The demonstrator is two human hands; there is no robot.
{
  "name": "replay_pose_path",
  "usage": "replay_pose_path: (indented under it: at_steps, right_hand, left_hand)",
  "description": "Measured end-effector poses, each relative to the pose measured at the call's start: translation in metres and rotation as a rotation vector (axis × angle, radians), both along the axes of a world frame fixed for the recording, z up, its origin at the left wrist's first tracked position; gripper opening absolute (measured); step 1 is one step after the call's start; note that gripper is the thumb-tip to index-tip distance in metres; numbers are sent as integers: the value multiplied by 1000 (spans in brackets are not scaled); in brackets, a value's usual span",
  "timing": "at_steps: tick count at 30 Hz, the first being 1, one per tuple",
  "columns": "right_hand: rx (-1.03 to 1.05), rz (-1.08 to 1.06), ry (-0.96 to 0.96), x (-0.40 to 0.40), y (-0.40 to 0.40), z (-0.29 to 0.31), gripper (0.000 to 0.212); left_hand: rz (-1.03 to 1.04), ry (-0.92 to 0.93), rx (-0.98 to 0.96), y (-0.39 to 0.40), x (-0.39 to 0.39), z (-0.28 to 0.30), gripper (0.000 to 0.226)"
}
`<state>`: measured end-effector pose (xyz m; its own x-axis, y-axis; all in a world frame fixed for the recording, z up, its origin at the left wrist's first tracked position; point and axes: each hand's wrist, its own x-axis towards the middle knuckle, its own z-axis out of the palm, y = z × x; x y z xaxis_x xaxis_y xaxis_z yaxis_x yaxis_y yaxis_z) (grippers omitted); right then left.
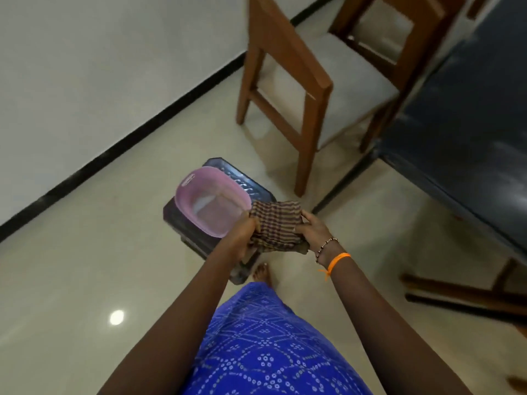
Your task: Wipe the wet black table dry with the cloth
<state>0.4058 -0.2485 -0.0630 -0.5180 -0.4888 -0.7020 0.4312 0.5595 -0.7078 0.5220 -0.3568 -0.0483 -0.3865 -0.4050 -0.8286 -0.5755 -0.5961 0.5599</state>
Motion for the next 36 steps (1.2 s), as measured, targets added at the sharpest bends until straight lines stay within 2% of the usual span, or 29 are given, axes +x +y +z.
replay_pose_path:
  at_steps: [3, 8, 11, 16, 20, 24, 28, 30, 33, 36]
  right_hand:
    - [14, 161, 48, -9, -32, -6, 52]
    - [60, 451, 120, -3, -73, -19, 54]
    - [32, 653, 150, 1, -102, -34, 56]
    - [-17, 821, 175, 5, -153, -69, 52]
    - [22, 899, 189, 12, -185, -105, 50]
    - [104, 966, 225, 18, -205, -143, 43]
    - [158, 1043, 218, 27, -216, -171, 48]
    - [171, 1050, 189, 30, -220, -178, 51]
    - [182, 1051, 188, 30, -219, -173, 56]
    - [161, 1017, 196, 31, -217, -161, 65]
  left_hand:
    - [211, 17, 52, -13, 5, -5, 51]
    - [444, 36, -2, -26, 24, -21, 32]
    - [563, -3, -85, -34, 28, -35, 32]
    - [645, -39, -168, -50, 28, -64, 43]
    - [733, -31, -117, -73, 19, -91, 55]
    - [801, -90, -78, -94, 14, -125, 57]
    - [830, -146, -10, -101, 14, -153, 54]
    - [832, -140, -9, -102, 12, -157, 45]
    - [765, -154, -46, -101, 10, -155, 30]
    - [752, -196, -74, -98, 9, -149, 34]
